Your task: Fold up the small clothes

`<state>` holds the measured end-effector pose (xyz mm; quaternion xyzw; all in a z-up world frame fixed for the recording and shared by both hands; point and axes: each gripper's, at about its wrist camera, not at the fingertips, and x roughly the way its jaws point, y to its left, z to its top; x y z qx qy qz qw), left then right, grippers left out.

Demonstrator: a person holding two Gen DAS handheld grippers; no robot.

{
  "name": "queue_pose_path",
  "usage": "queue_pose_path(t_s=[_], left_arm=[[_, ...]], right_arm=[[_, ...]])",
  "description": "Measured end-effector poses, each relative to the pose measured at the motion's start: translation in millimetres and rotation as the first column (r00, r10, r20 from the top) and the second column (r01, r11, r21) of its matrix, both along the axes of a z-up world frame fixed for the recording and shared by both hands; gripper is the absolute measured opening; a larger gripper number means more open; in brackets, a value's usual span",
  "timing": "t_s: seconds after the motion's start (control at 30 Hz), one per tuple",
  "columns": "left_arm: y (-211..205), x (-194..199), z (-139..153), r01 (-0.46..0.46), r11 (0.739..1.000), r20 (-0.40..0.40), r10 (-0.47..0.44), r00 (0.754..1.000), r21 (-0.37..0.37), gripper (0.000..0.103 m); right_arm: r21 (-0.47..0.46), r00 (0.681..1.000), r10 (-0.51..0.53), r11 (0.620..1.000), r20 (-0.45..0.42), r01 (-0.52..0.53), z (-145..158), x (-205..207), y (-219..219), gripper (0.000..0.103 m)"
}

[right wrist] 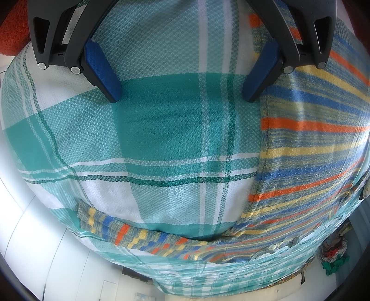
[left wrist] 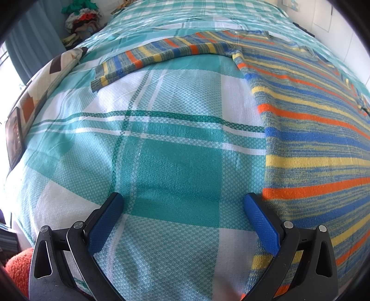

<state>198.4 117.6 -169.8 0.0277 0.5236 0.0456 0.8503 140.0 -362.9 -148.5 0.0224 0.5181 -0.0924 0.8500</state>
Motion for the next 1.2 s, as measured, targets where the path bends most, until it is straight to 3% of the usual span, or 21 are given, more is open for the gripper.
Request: queue_pose_path(t_s=[0.13, 0.2, 0.27, 0.4, 0.53, 0.57, 0.6, 0.63, 0.73, 0.87, 0.93, 0.97, 1.03, 1.07, 1.2], left_arm=[[-0.1, -1.2, 7.0, 0.005, 1.000, 0.012, -0.005, 1.000, 0.006, 0.102], [-0.2, -9.0, 25.0, 0.020, 1.000, 0.086, -0.019, 0.996, -0.012, 0.100], [0.9, -24.3, 49.5, 0.030, 0.999, 0.198, -0.024, 0.980, -0.026, 0.101], [6.3, -42.0, 71.7, 0.019, 0.998, 0.279, -0.003, 0.960, -0.055, 0.101], [9.8, -42.0, 72.8, 0.001, 0.995, 0.281, 0.028, 0.959, -0.104, 0.101], [8.2, -40.0, 70.4, 0.000, 0.995, 0.270, 0.026, 0.962, -0.095, 0.101], [5.6, -37.9, 68.2, -0.001, 0.997, 0.261, 0.023, 0.965, -0.082, 0.101], [2.7, -36.7, 66.3, 0.000, 0.998, 0.252, 0.018, 0.968, -0.069, 0.101], [-4.5, -37.0, 60.2, 0.014, 0.999, 0.229, -0.004, 0.973, -0.042, 0.101], [-11.7, -32.9, 50.2, 0.031, 0.999, 0.193, -0.027, 0.981, -0.016, 0.101], [-14.6, -28.1, 43.6, 0.037, 0.999, 0.167, -0.035, 0.985, -0.008, 0.101], [-16.3, -26.5, 41.6, 0.039, 0.999, 0.158, -0.038, 0.987, -0.005, 0.101], [-19.2, -25.3, 39.2, 0.042, 0.999, 0.150, -0.042, 0.988, 0.002, 0.101], [-19.8, -25.4, 39.4, 0.045, 0.999, 0.152, -0.045, 0.987, 0.003, 0.101], [-21.2, -27.1, 39.7, 0.059, 0.998, 0.159, -0.059, 0.985, 0.000, 0.101]], right_arm=[[0.003, 1.000, 0.001, 1.000, -0.012, -0.001, 3.9, 1.6, -0.7, 0.103], [0.028, 1.000, -0.009, 1.000, -0.006, 0.010, 17.6, 3.8, -5.5, 0.102], [0.075, 0.996, -0.036, 0.997, 0.083, 0.030, 41.8, 4.7, -19.6, 0.101], [0.123, 0.972, -0.102, 0.989, 0.213, 0.077, 93.7, 33.0, -84.1, 0.101], [0.239, 0.952, -0.221, 0.956, 0.210, 0.169, 110.4, 84.3, -170.3, 0.101], [0.285, 0.956, -0.246, 0.939, 0.161, 0.194, 103.9, 100.3, -190.1, 0.098], [0.338, 0.947, -0.301, 0.908, 0.111, 0.249, 93.1, 113.9, -214.5, 0.084], [0.380, 0.937, -0.339, 0.880, 0.081, 0.286, 84.3, 121.3, -229.0, 0.078], [0.450, 0.920, -0.390, 0.815, -0.039, 0.365, 51.5, 138.6, -256.2, 0.067], [0.438, 0.915, -0.392, 0.809, -0.092, 0.391, 22.2, 154.4, -260.9, 0.066], [0.394, 0.916, -0.385, 0.828, -0.118, 0.399, 13.7, 158.4, -254.3, 0.061], [0.346, 0.916, -0.381, 0.849, -0.127, 0.401, 11.5, 161.4, -250.2, 0.050], [0.335, 0.925, -0.356, 0.862, -0.133, 0.380, 12.8, 163.4, -244.9, 0.025], [0.366, 0.932, -0.335, 0.857, -0.141, 0.363, 15.5, 164.7, -243.5, 0.005], [0.315, 0.957, -0.288, 0.906, -0.025, 0.281, 68.5, 164.3, -218.4, 0.005]])
